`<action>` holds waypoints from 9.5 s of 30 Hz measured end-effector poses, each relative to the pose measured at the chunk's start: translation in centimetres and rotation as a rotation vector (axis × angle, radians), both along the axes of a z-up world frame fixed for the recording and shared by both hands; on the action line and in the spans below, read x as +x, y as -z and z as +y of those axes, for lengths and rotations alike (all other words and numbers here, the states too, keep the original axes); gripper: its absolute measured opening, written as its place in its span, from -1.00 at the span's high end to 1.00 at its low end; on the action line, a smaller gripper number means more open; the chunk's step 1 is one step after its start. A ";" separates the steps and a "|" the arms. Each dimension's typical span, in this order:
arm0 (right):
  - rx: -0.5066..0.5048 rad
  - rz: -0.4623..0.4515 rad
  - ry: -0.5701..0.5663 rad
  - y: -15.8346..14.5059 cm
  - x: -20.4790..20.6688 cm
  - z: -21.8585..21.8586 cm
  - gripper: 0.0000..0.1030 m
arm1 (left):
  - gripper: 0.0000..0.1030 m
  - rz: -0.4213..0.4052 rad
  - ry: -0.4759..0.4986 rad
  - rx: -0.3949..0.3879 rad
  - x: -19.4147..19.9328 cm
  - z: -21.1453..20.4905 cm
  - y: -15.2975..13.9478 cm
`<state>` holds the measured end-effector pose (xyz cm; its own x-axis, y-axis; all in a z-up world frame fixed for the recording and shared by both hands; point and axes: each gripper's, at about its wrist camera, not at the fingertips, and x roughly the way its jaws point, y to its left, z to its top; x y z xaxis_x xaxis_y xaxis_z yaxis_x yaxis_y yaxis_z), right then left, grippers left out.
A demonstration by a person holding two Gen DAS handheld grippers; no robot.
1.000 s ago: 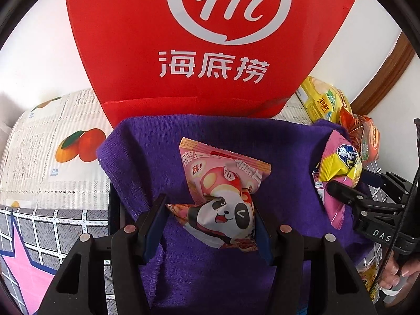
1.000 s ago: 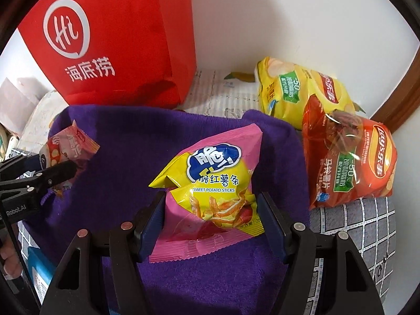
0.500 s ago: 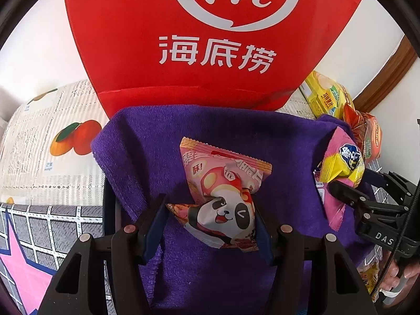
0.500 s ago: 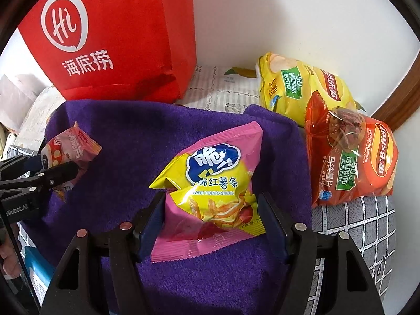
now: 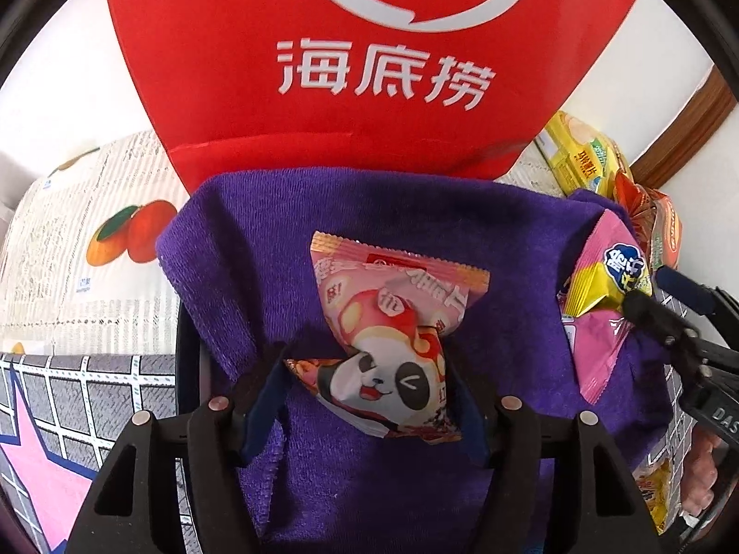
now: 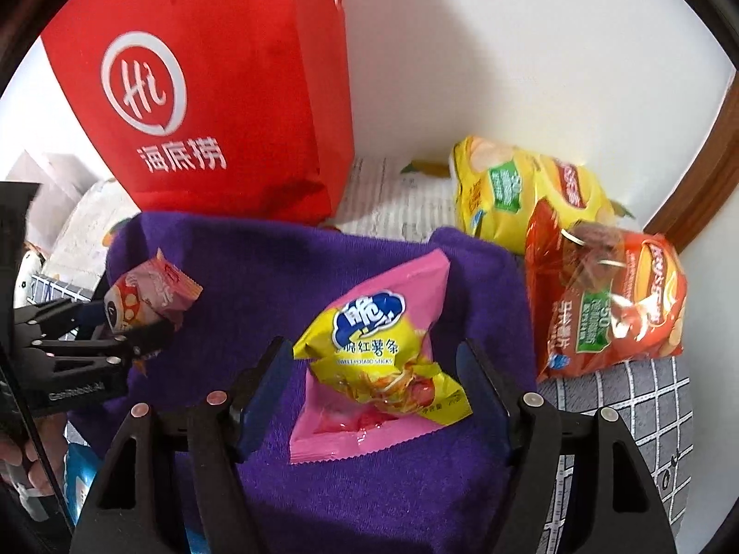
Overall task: Organize snacks
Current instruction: 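Lower both bags onto the purple cloth and open both tools, then withdraw both tools from the cloth toward the remaining snacks, then grasp the red packet with the left tool while the right grasps the green snack bag, then lift both held packets and carry them toward the purple cloth, then lower the green bag onto the cloth and open the right tool while the left holds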
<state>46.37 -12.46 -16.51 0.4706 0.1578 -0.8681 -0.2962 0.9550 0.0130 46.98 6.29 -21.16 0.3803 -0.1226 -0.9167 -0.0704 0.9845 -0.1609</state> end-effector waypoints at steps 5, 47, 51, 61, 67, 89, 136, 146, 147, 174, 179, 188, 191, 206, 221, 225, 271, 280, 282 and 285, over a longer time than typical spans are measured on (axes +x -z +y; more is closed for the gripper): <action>-0.004 -0.045 0.013 -1.1 -0.1 -0.3 -0.41 | -0.40 0.005 0.000 -0.028 0.0 0.3 -0.4; 0.103 -0.260 0.064 -11.7 -7.2 0.1 -0.20 | -0.44 -0.293 0.145 -0.014 -6.4 -2.0 -12.8; 0.107 -0.285 0.111 -12.7 -9.6 -1.0 -0.23 | -0.44 -0.339 0.140 -0.032 -7.8 -1.6 -14.9; 0.138 -0.249 0.166 -15.3 -16.2 -5.3 -0.23 | -0.45 -0.368 0.080 -0.036 -13.4 0.9 -18.4; 0.159 -0.221 0.165 -13.9 -20.9 -6.8 -0.23 | -0.46 -0.353 0.093 -0.079 -18.1 2.1 -18.7; 0.128 -0.124 0.156 -5.6 -28.1 -7.7 -0.23 | -0.50 -0.278 -0.081 -0.002 -29.0 5.6 -13.3; 0.078 -0.103 0.185 1.1 -29.6 -8.2 0.03 | -0.50 -0.063 0.007 -0.019 -29.5 1.5 -2.5; 0.122 -0.112 0.190 2.9 -29.5 -8.9 0.00 | -0.50 -0.066 -0.009 0.034 -27.9 0.1 -1.5; 0.127 -0.113 0.190 3.0 -29.4 -8.9 0.00 | -0.50 -0.070 -0.012 0.058 -27.7 -0.1 -1.4; 0.091 -0.109 0.129 3.8 -29.2 -7.9 -0.28 | 0.21 -0.244 0.012 0.116 -29.8 1.2 -1.0; 0.142 -0.122 0.147 3.8 -29.5 -8.7 -0.22 | 0.23 -0.251 -0.003 0.076 -29.8 1.7 -1.1; 0.095 -0.126 0.161 3.8 -29.3 -8.2 -0.11 | 0.24 -0.246 0.000 0.091 -29.9 1.3 -1.1; 0.098 -0.123 0.165 3.8 -29.3 -8.3 -0.09 | 0.26 -0.245 0.002 0.106 -29.9 1.2 -1.0; 0.118 -0.145 0.176 2.6 -31.3 -8.1 -0.02 | 0.30 -0.223 0.027 -0.032 -32.1 2.3 -3.0; 0.124 -0.224 0.149 -4.0 -34.0 -5.1 -0.02 | 0.30 -0.322 0.050 -0.044 -34.1 2.3 -9.3; 0.148 -0.228 0.146 -6.4 -33.4 -5.1 -0.02 | 0.30 -0.352 0.059 -0.035 -33.7 2.1 -11.2; 0.222 -0.205 -0.007 -12.7 -7.9 -1.9 -0.02 | 0.30 -0.402 0.002 -0.037 -10.6 1.8 -16.8; 0.182 -0.089 -0.014 -8.6 -4.8 -3.3 -0.02 | 0.30 -0.315 -0.003 -0.041 -8.0 2.4 -12.6; 0.182 -0.077 -0.022 -8.2 -4.6 -3.8 -0.02 | 0.30 -0.310 -0.014 -0.031 -7.8 2.6 -12.2; 0.171 -0.064 -0.010 -7.7 -4.2 -4.3 -0.02 | 0.30 -0.297 -0.013 -0.036 -7.5 2.7 -11.6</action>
